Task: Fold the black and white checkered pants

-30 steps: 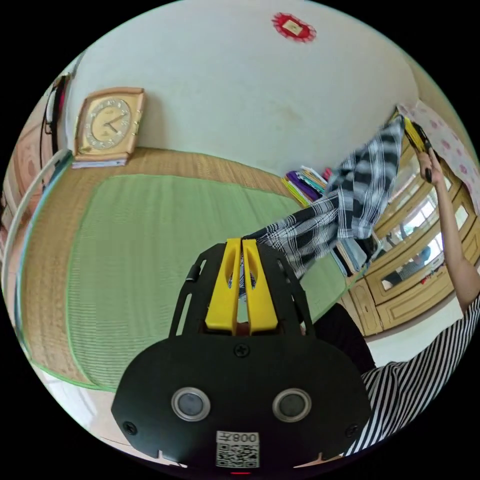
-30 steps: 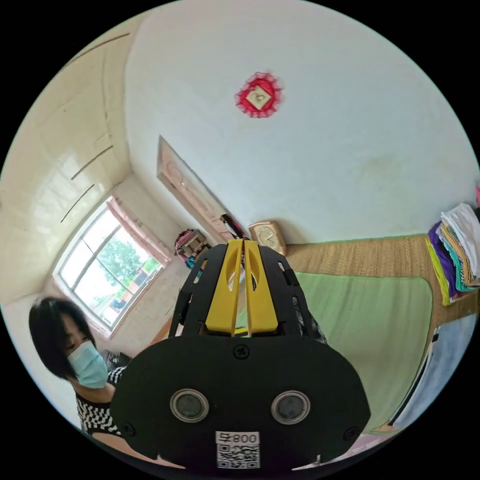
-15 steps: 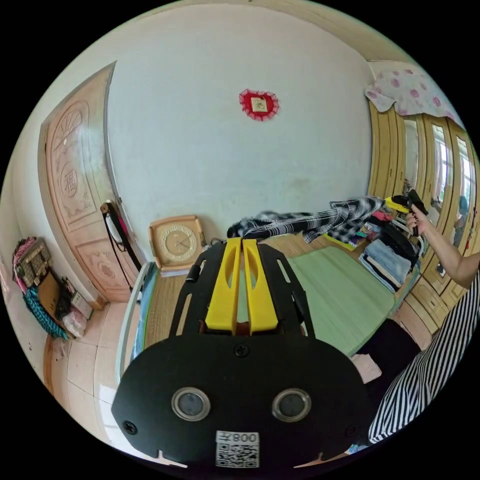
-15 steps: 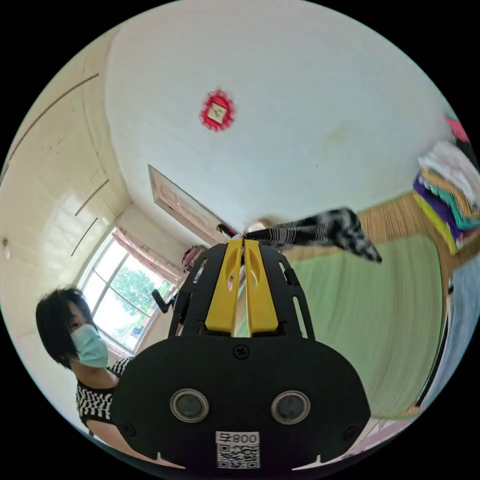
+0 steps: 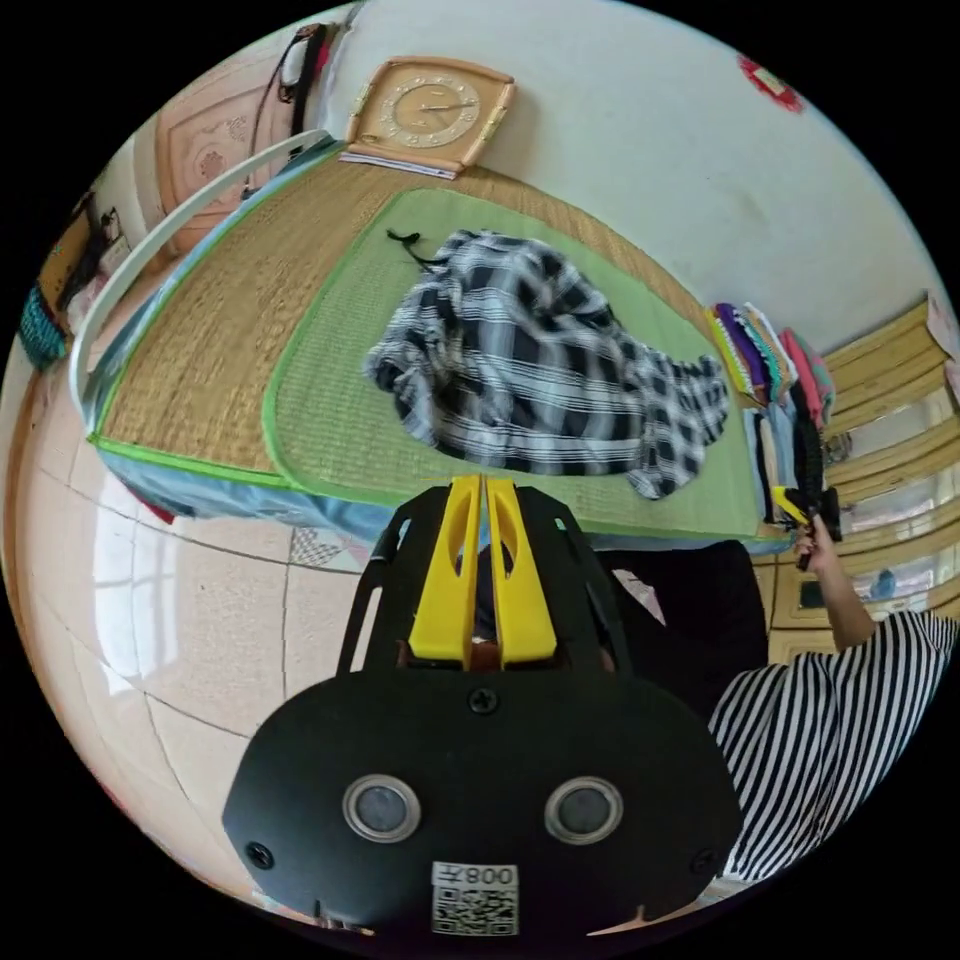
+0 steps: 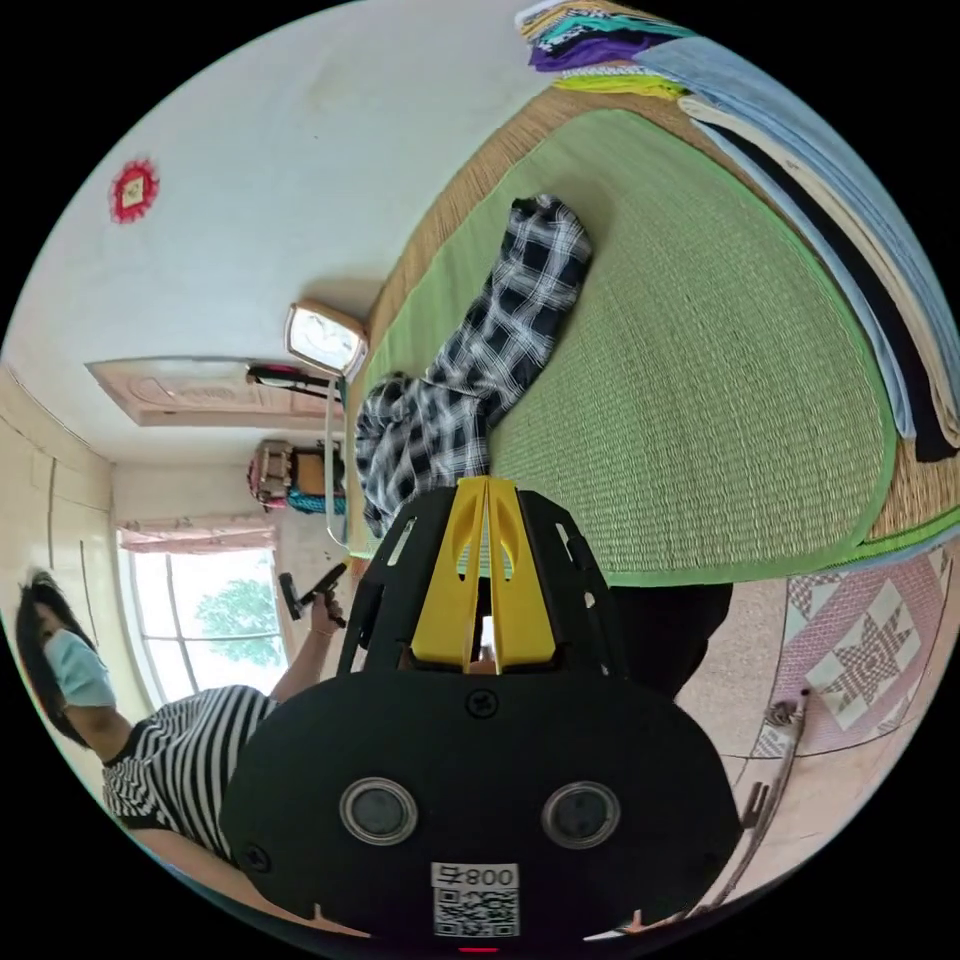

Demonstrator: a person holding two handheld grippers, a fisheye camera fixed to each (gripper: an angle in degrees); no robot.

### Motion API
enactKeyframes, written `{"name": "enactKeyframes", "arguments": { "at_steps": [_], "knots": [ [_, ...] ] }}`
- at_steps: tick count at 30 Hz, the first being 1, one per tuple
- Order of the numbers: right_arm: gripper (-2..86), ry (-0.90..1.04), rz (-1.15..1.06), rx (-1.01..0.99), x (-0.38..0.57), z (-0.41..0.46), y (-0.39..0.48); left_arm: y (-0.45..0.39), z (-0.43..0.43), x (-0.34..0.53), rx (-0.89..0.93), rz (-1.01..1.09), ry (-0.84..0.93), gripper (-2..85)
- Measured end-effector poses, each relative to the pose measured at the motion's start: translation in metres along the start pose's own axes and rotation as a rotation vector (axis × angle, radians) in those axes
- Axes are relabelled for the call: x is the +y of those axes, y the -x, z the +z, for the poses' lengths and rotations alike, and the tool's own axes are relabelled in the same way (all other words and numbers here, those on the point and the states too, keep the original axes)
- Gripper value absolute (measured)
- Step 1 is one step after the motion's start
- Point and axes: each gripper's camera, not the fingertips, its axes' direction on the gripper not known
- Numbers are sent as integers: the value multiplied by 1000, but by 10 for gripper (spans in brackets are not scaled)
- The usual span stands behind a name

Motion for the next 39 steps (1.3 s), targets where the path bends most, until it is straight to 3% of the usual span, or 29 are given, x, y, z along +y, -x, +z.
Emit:
{"name": "enactKeyframes", "arguments": {
  "at_steps": [2, 6, 11, 17, 24, 28, 31, 34, 39],
  "knots": [
    [0, 60, -65, 45, -12, 25, 14, -34, 26, -15, 110, 128, 69, 48],
    [1, 156, -188, 119, -26, 65, 43, -90, 70, -33, 152, 316, 183, 71],
    [5, 280, -310, 132, -35, 106, 68, -141, 121, -57, 44, 483, 299, 82],
    [9, 335, -371, 175, -36, 126, 75, -156, 133, -78, -88, 572, 319, 49],
    [10, 319, -332, 143, -37, 122, 61, -165, 108, -101, 76, 606, 313, 22],
    [11, 236, -285, 135, -40, 98, 44, -178, 58, -148, 340, 611, 149, 19],
    [14, 174, -254, 143, -43, 77, 31, -201, 30, -214, 428, 638, -13, 20],
    [21, 123, -235, 170, -52, 59, 23, -238, 21, -308, 458, 576, -157, 26],
    [46, 35, -212, 268, -79, 32, 16, -269, 73, -420, 249, 389, 14, 63]
  ]
}}
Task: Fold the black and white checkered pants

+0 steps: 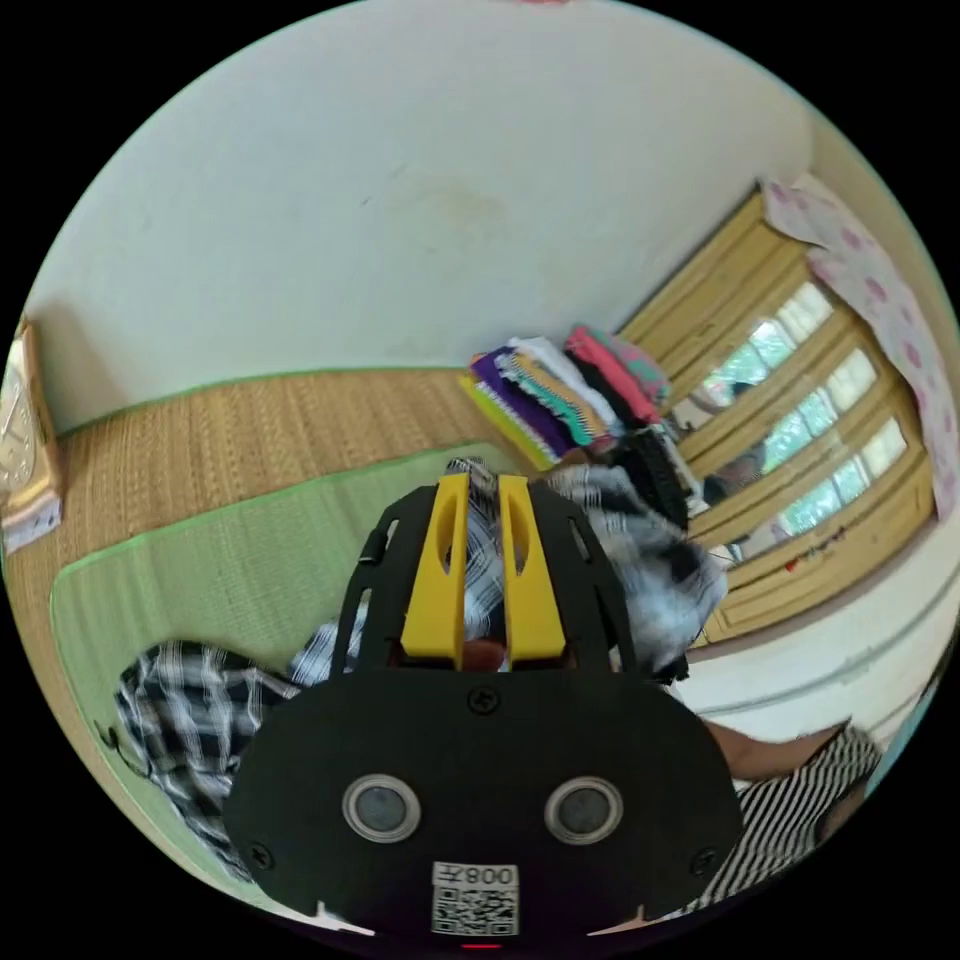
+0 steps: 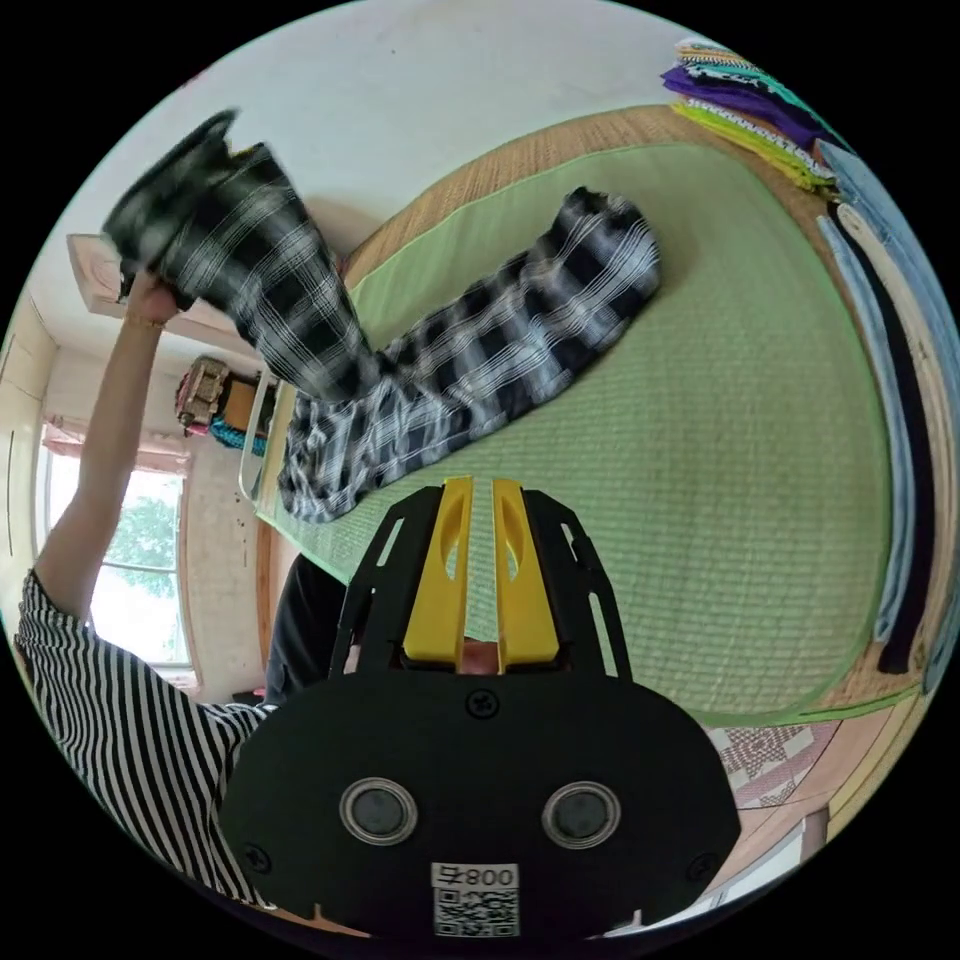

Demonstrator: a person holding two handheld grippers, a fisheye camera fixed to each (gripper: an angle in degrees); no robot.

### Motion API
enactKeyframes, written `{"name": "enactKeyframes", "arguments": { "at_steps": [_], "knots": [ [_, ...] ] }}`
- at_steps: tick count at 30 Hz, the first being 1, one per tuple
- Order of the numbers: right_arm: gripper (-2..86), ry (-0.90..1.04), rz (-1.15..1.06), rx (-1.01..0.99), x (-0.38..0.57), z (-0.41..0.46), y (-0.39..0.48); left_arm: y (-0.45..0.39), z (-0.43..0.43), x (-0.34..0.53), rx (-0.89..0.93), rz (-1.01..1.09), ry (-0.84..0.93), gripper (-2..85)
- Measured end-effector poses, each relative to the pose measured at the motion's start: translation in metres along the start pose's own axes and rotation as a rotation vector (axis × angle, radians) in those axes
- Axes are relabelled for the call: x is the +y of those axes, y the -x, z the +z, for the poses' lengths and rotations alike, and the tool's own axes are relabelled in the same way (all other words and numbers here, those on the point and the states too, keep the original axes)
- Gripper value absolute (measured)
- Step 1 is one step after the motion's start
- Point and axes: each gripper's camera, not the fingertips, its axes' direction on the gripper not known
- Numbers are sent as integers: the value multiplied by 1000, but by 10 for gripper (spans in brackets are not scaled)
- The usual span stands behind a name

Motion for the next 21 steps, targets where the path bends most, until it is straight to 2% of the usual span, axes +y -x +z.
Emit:
{"name": "enactKeyframes", "arguments": {
  "at_steps": [3, 6, 9, 11, 14, 18, 21],
  "knots": [
    [67, -31, 15, 72, -22, -9, -12, 17, 22, 11, 29, -7, 27, 76],
    [76, -37, 15, 172, -49, -9, -23, 38, 33, 57, 35, -29, 69, 80],
    [81, -65, 41, 218, -77, -11, -34, 60, 33, 119, -115, -79, 162, 80],
    [82, -90, 57, 228, -97, -13, -41, 75, 19, 169, -296, -193, 218, 78],
    [81, -120, 80, 230, -117, -15, -45, 87, -2, 220, -450, -338, 235, 74],
    [75, -97, 113, 257, -131, -7, -49, 101, -2, 248, -583, -474, 315, 49],
    [51, -52, 140, 192, -129, -8, -55, 104, -1, 245, -569, -517, 307, 18]
  ]
}}
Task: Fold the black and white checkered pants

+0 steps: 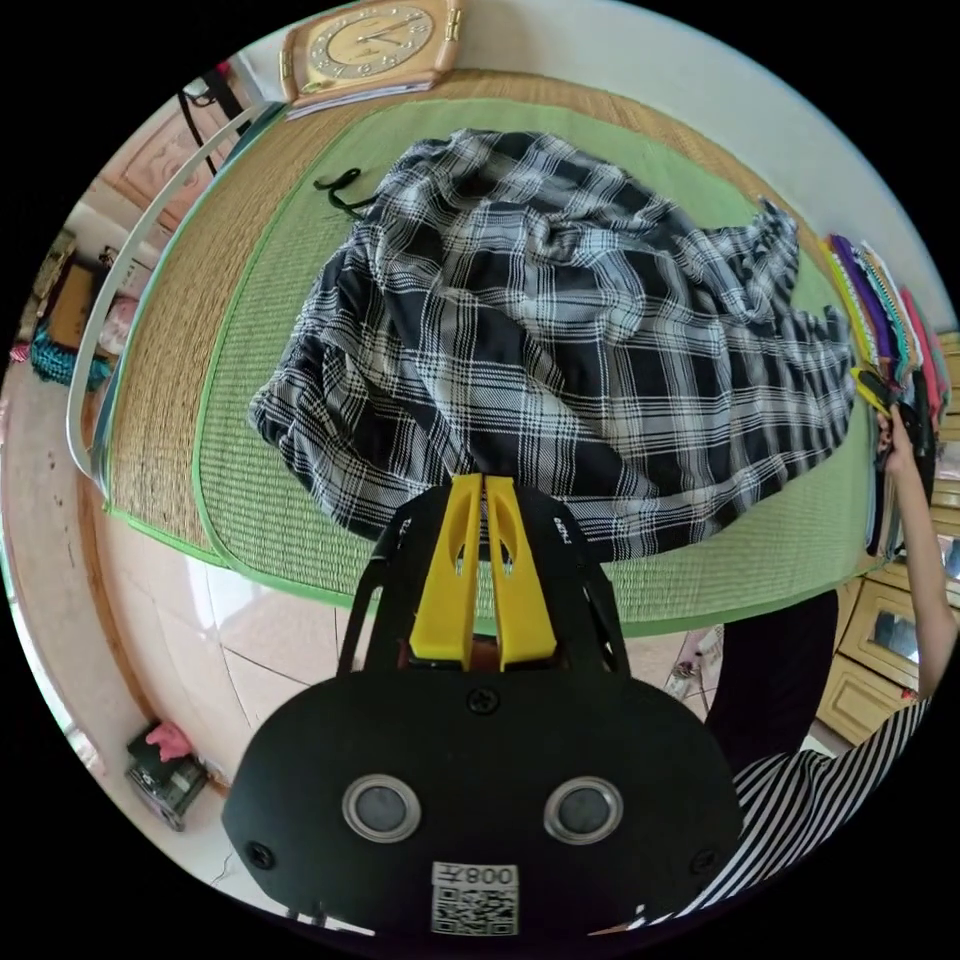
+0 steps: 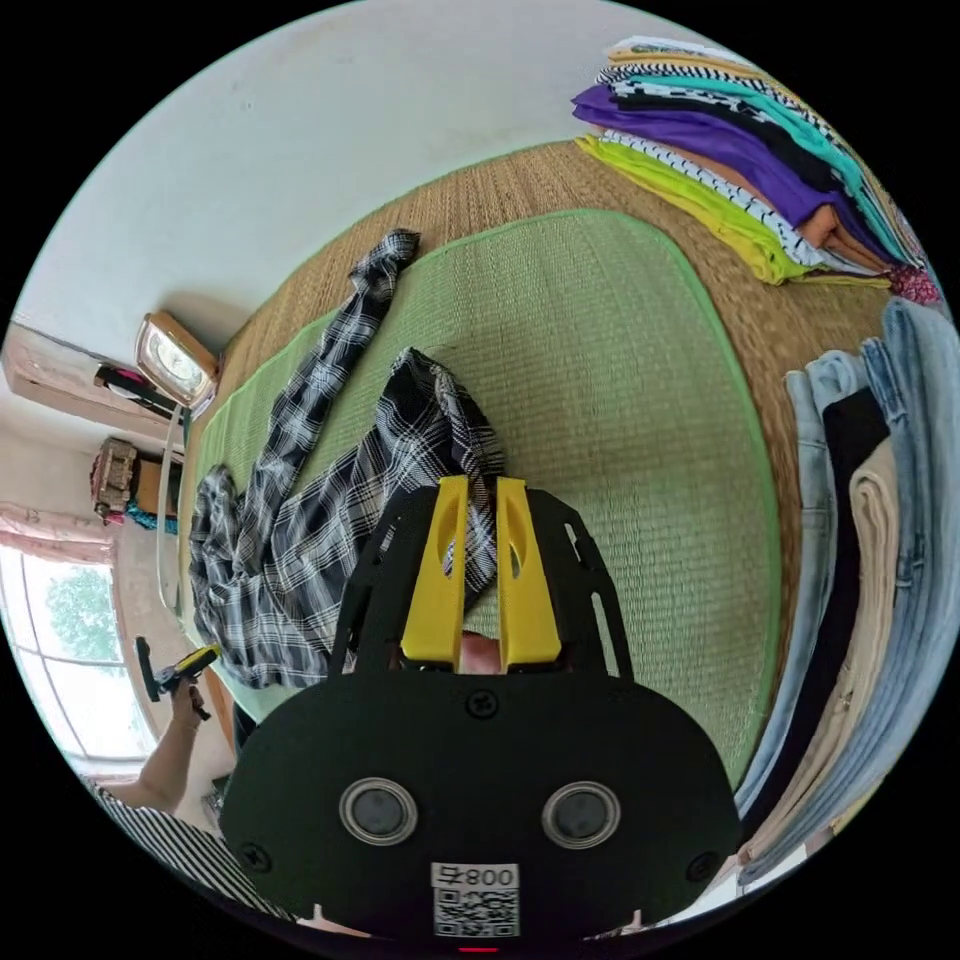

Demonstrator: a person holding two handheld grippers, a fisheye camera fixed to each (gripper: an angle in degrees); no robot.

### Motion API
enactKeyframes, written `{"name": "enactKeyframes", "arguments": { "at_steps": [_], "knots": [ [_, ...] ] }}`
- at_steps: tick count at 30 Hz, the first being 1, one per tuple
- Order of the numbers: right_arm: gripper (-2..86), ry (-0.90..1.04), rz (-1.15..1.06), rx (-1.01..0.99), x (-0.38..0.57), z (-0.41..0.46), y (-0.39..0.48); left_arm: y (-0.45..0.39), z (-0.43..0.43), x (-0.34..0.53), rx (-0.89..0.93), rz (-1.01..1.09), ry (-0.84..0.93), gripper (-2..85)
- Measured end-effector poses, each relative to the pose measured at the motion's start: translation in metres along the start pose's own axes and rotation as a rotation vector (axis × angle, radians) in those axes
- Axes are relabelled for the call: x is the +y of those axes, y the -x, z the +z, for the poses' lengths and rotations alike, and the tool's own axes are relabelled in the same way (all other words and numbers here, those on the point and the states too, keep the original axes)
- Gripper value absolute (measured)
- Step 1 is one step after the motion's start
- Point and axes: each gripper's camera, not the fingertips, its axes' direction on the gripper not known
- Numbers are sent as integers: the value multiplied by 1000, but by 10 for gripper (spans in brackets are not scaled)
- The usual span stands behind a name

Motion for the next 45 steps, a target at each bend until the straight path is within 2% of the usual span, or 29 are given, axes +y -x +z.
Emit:
{"name": "enactKeyframes", "arguments": {
  "at_steps": [4, 11, 16, 20, 23, 28, 34, 39, 45],
  "knots": [
    [25, -11, -8, 89, 33, -31, -7, -4, -5, -10, -31, 25, 15, 5],
    [16, -74, 127, 57, 163, -112, -45, 11, -15, -3, -1, 7, 28, 1],
    [14, -74, 282, -3, 242, -131, -70, 19, -23, 1, -29, 12, 36, 1],
    [12, 33, 384, 14, 280, -117, -88, 25, -29, 0, -27, 20, 41, 1],
    [15, -27, 412, 16, 298, -129, -90, 24, -39, 0, -26, 15, 10, 1],
    [33, -95, 280, 66, 279, -149, -63, 6, -57, -5, 61, 83, -73, 1],
    [62, -26, 112, 175, 224, -124, -28, -44, -51, -38, 173, 240, -56, 1],
    [54, 74, 99, 188, 197, -94, -27, -76, -46, -65, 222, 321, -31, 1],
    [28, -28, 198, 144, 203, -121, -48, -98, -51, -96, 244, 413, -54, 3]
  ]
}}
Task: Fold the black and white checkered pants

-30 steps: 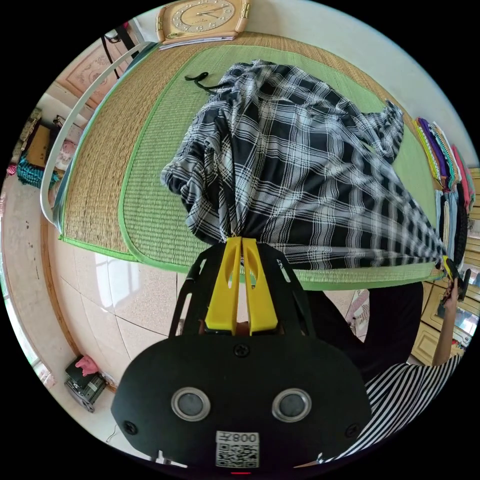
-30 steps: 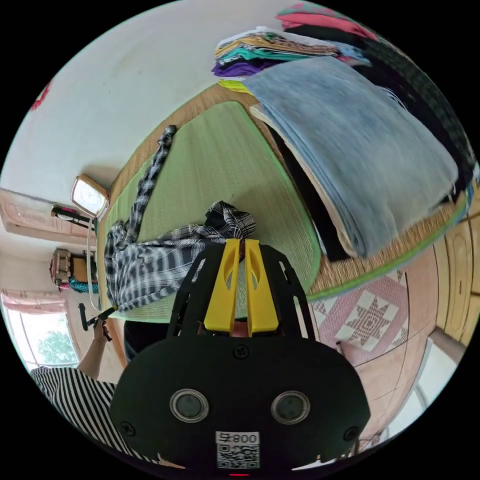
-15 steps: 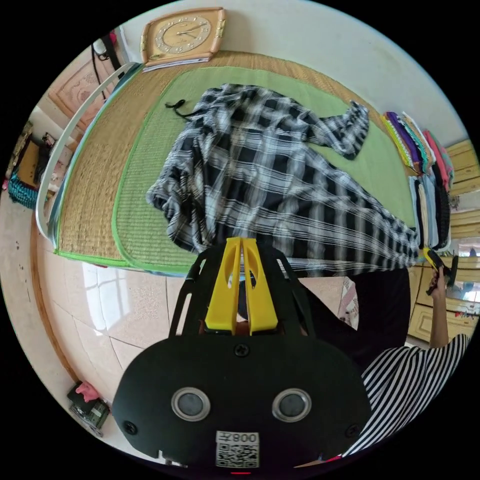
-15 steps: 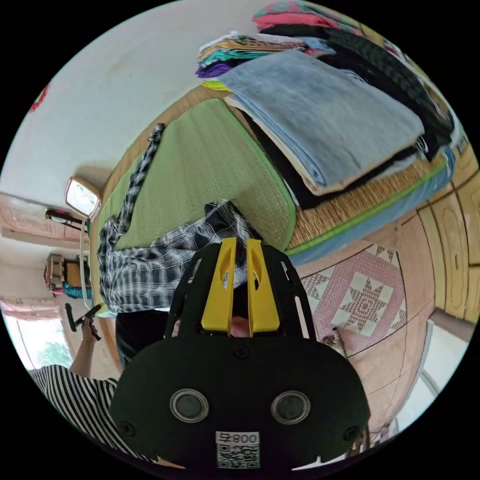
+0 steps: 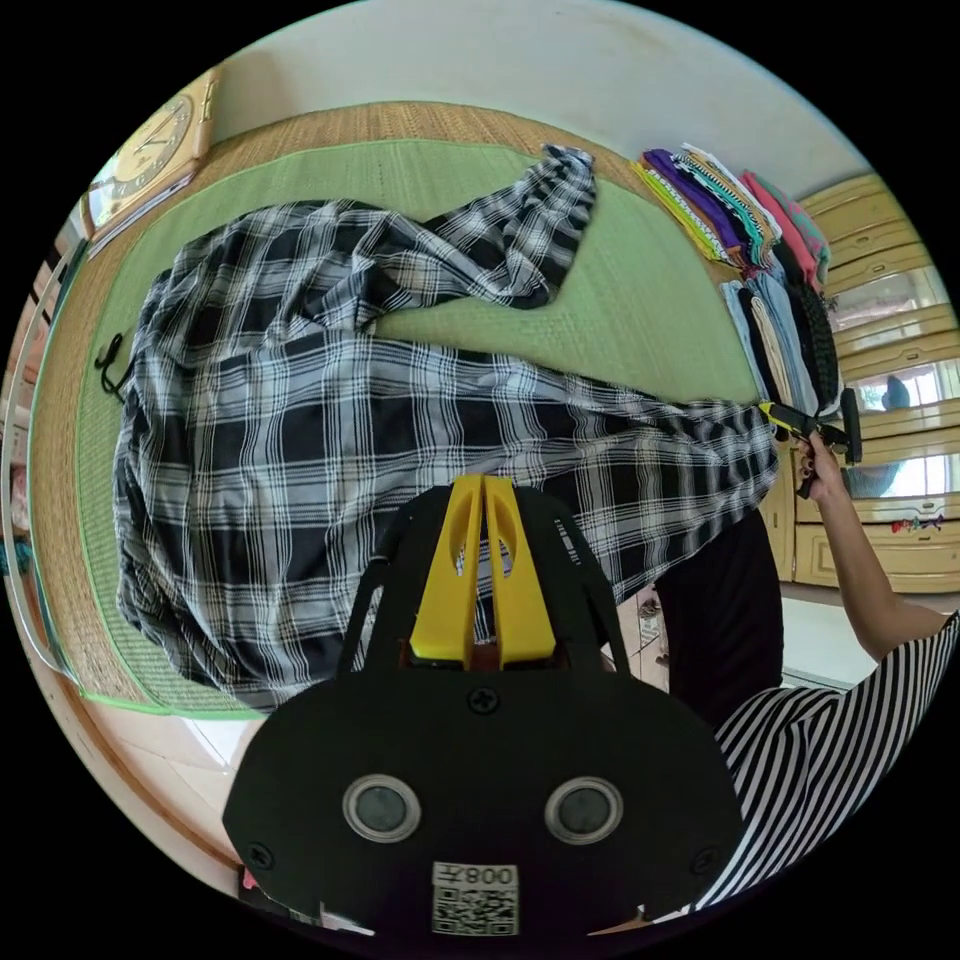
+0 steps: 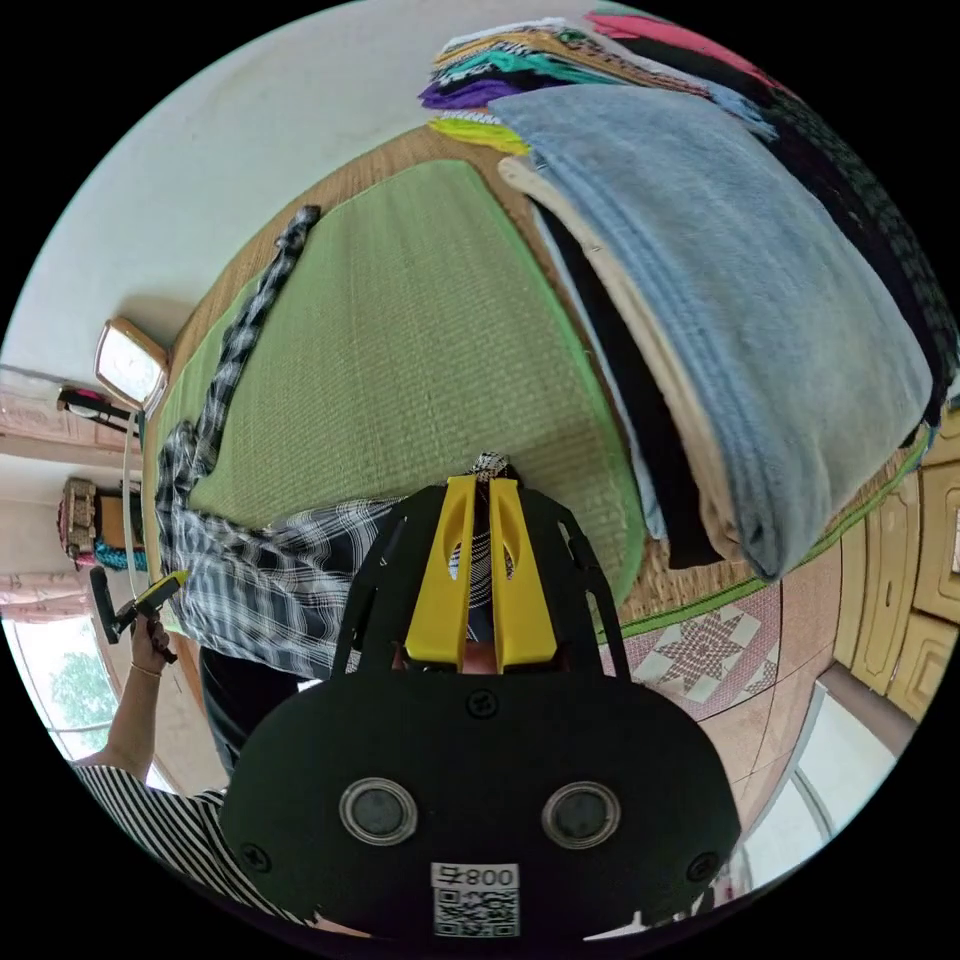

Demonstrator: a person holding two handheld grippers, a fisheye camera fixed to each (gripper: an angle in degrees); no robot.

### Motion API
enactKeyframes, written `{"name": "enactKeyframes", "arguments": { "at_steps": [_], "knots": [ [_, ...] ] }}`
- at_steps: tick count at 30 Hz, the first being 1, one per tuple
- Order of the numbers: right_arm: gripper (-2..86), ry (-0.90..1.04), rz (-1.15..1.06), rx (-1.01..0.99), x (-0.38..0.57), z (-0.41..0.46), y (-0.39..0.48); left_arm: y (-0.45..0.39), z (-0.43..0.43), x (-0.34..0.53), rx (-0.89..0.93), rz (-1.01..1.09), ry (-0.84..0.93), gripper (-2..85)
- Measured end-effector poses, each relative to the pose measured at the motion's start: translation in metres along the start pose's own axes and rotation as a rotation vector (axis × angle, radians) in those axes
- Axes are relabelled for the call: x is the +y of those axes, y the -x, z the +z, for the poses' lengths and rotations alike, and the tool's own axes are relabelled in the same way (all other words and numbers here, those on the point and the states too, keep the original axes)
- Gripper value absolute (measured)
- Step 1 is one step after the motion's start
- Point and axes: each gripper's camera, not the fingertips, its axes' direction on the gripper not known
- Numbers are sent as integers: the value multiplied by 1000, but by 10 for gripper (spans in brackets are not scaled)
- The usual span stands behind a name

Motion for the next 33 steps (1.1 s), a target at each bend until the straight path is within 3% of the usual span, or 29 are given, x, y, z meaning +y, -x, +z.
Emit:
{"name": "enactKeyframes", "arguments": {
  "at_steps": [9, 13, 20, 33],
  "knots": [
    [58, -133, 18, -34, -6, -36, 5, 16, -7, -70, 55, 24, -90, 34],
    [67, -120, -148, -95, -40, -27, 58, 16, -4, -111, 116, 74, -115, 54],
    [82, -76, -415, -116, -124, 15, 174, 5, 23, -149, 39, 186, -26, 43],
    [82, -137, -554, -4, -246, 65, 299, 9, -2, -130, 99, 271, -153, 11]
  ]
}}
